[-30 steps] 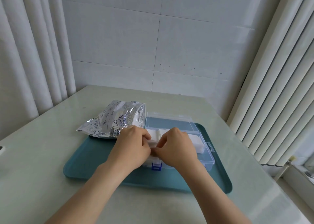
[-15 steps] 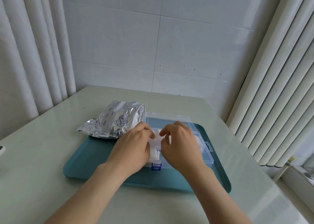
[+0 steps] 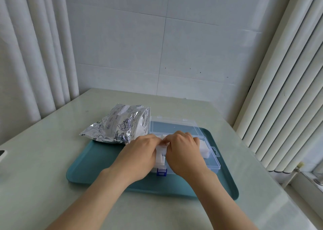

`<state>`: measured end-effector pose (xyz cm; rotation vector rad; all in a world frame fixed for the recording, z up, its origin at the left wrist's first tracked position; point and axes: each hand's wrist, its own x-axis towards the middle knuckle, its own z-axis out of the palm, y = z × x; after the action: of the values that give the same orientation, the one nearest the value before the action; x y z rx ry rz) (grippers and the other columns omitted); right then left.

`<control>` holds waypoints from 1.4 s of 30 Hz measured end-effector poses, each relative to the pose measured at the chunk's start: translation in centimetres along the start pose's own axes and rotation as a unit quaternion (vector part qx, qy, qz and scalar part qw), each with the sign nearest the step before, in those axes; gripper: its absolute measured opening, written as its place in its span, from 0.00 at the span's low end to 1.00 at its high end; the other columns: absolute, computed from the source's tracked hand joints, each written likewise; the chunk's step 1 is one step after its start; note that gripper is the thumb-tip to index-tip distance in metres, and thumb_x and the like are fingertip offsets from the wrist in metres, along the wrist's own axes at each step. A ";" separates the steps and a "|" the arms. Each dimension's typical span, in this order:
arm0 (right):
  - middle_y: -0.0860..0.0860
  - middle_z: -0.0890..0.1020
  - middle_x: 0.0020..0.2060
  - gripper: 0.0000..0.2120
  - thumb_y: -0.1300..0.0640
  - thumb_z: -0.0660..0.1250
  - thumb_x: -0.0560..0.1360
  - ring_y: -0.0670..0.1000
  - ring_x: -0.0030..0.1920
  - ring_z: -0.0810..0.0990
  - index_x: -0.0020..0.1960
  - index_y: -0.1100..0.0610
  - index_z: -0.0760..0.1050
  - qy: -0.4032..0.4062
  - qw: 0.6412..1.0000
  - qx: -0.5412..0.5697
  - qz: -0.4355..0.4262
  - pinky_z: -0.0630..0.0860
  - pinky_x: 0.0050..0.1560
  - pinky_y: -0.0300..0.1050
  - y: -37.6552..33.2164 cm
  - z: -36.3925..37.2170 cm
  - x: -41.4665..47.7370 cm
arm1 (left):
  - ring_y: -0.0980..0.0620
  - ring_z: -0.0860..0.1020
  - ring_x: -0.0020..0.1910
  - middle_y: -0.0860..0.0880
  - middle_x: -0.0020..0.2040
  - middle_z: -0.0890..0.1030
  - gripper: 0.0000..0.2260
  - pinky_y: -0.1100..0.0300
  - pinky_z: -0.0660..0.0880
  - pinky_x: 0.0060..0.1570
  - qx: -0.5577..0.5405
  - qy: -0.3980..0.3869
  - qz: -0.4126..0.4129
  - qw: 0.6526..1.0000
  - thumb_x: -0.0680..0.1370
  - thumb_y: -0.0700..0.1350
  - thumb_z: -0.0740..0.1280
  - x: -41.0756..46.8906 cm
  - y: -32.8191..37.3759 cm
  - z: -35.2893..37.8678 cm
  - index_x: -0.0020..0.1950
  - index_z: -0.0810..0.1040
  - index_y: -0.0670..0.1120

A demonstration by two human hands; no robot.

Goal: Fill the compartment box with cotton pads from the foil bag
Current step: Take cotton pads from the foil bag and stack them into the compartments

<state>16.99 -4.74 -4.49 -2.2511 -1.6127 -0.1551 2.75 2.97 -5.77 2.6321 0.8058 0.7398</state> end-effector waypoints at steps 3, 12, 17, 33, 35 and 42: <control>0.48 0.80 0.57 0.22 0.63 0.58 0.77 0.55 0.56 0.72 0.62 0.46 0.81 0.011 1.000 -0.014 0.006 0.65 0.57 0.50 -0.2 0.0 -0.1 | 0.49 0.83 0.49 0.55 0.52 0.84 0.19 0.49 0.80 0.47 -0.013 0.094 0.025 0.995 0.77 0.41 0.56 0.1 0.1 -0.1 0.55 0.85 0.52; 0.48 0.84 0.59 0.18 0.62 0.61 0.80 0.53 0.62 0.77 0.64 0.51 0.82 0.077 0.994 0.074 -0.005 0.72 0.61 0.49 -1.8 -0.6 0.2 | 0.37 0.69 0.74 0.39 0.76 0.73 0.20 0.41 0.69 0.74 0.069 0.312 -0.065 0.945 0.79 0.33 0.59 1.4 -4.2 -1.3 0.69 0.78 0.40; 0.50 0.84 0.63 0.19 0.62 0.60 0.82 0.52 0.65 0.78 0.69 0.55 0.79 -0.004 0.988 0.152 -0.017 0.74 0.65 0.44 -3.4 -0.9 2.0 | 0.39 0.57 0.84 0.41 0.83 0.64 0.22 0.41 0.54 0.82 -0.028 0.255 -0.162 0.953 0.85 0.38 0.56 2.1 -6.0 -0.2 0.80 0.69 0.46; 0.43 0.82 0.40 0.04 0.54 0.67 0.77 0.53 0.53 0.78 0.47 0.47 0.80 -0.031 0.987 0.156 0.034 0.60 0.50 0.51 -5.8 2.8 7.1 | 0.44 0.70 0.70 0.53 0.67 0.75 0.30 0.40 0.69 0.70 -0.064 0.204 -0.223 0.951 0.77 0.68 0.54 1.9 -6.1 -0.2 0.72 0.71 0.53; 0.45 0.84 0.43 0.07 0.59 0.65 0.74 0.55 0.55 0.76 0.44 0.48 0.79 -0.039 0.990 0.134 0.025 0.58 0.49 0.51 -5.8 2.8 6.9 | 0.44 0.70 0.70 0.53 0.66 0.74 0.33 0.40 0.70 0.69 -0.053 0.195 -0.225 0.953 0.73 0.70 0.54 1.8 -5.6 -0.4 0.71 0.71 0.52; 0.49 0.86 0.42 0.10 0.53 0.64 0.79 0.55 0.50 0.79 0.47 0.54 0.83 0.009 0.979 0.202 0.024 0.65 0.52 0.50 -5.6 2.2 6.5 | 0.42 0.67 0.75 0.51 0.74 0.72 0.36 0.38 0.68 0.72 -0.070 0.196 -0.235 0.949 0.73 0.69 0.53 1.6 -5.4 -0.7 0.76 0.68 0.53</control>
<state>13.67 3.43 -3.35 -1.9655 -1.4281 0.1524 1.17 8.28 -6.79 2.0634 1.3662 1.1380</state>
